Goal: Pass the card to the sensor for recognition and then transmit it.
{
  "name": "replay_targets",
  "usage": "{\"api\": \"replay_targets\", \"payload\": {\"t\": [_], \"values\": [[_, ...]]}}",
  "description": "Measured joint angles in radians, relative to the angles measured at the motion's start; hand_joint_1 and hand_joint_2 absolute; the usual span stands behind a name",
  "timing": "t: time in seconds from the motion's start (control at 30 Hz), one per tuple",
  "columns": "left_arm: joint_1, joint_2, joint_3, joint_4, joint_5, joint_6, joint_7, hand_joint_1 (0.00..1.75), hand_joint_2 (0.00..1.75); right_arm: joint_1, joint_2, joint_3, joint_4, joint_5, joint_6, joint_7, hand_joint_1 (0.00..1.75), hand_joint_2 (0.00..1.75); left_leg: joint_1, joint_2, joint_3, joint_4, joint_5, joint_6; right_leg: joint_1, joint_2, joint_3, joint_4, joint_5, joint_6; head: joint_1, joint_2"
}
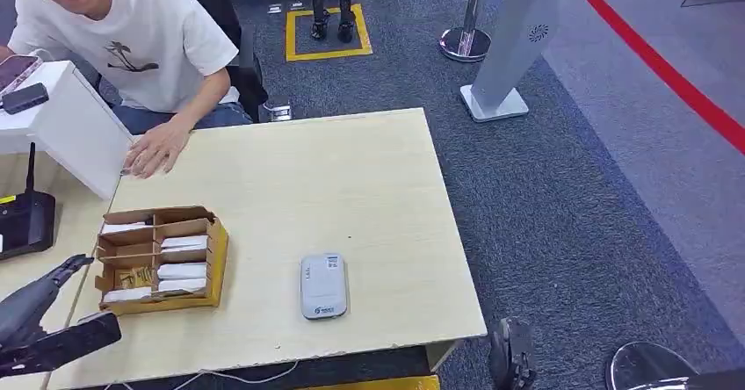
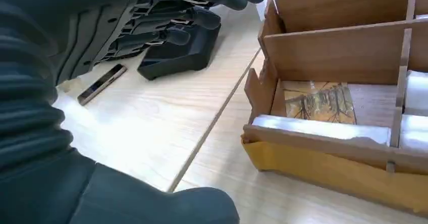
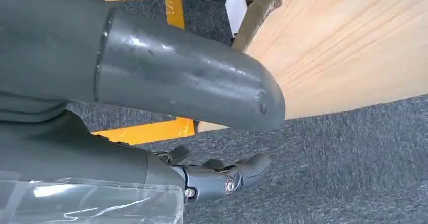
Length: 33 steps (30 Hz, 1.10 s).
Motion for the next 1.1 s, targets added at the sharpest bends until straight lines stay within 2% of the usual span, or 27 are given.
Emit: {"api": "replay_targets", "payload": {"t": [0.5, 0.7, 0.8, 0.87, 0.93, 1.0, 1.1], "values": [[-0.098, 0.011, -0.077, 0.07, 0.005, -0.019, -0.006, 0.0, 1.75, -0.003, 0.003, 0.0, -0.008, -0.006, -0.003, -0.001, 0.0, 0.0, 0.0, 0.0, 0.0, 0.0, 0.0, 0.0, 0.0, 0.0, 0.0, 0.0, 0.0, 0.0, 0.0, 0.0], [-0.103, 0.015, -0.098, 0.091, 0.026, -0.017, -0.011, 0.0, 1.75, -0.002, 0.01, 0.0, -0.007, -0.013, -0.002, -0.005, 0.0, 0.0, 0.0, 0.0, 0.0, 0.0, 0.0, 0.0, 0.0, 0.0, 0.0, 0.0, 0.0, 0.0, 0.0, 0.0], [-0.087, 0.025, -0.093, 0.09, 0.061, 0.02, -0.016, 0.0, 1.75, 0.003, 0.014, -0.005, -0.004, -0.029, -0.003, -0.017, 0.0, 0.0, 0.0, 0.0, 0.0, 0.0, 0.0, 0.0, 0.0, 0.0, 0.0, 0.0, 0.0, 0.0, 0.0, 0.0], [-0.053, -0.012, -0.069, 0.072, 0.055, 0.13, -0.069, 0.0, 1.75, 0.012, 0.018, -0.019, -0.002, -0.056, 0.0, -0.04, 0.0, 0.0, -0.001, 0.0, 0.0, 0.0, 0.0, 0.0, 0.0, 0.001, 0.0, 0.0, 0.0, 0.0, -0.001, 0.0], [-0.018, -0.105, -0.032, 0.035, 0.051, 0.234, -0.124, 0.0, 1.75, 0.026, 0.021, -0.039, 0.002, -0.077, 0.0, -0.056, 0.0, 0.0, -0.002, 0.0, 0.0, 0.0, -0.001, 0.0, -0.001, 0.0, 0.0, 0.0, -0.001, 0.001, -0.001, 0.0], [0.029, -0.183, -0.01, -0.008, 0.056, 0.281, -0.14, 0.0, 1.75, 0.04, 0.027, -0.06, 0.007, -0.093, 0.002, -0.063, 0.0, 0.0, -0.002, 0.001, 0.0, 0.0, -0.002, 0.002, -0.001, 0.001, 0.0, -0.001, -0.001, 0.001, 0.0, 0.0], [0.085, -0.235, 0.025, -0.068, 0.058, 0.297, -0.142, 0.0, 1.75, 0.06, 0.031, -0.081, 0.017, -0.095, 0.006, -0.067, 0.0, 0.0, -0.002, 0.001, 0.0, 0.0, -0.003, 0.001, -0.001, 0.002, 0.0, -0.001, -0.001, 0.001, 0.0, 0.0]]}}
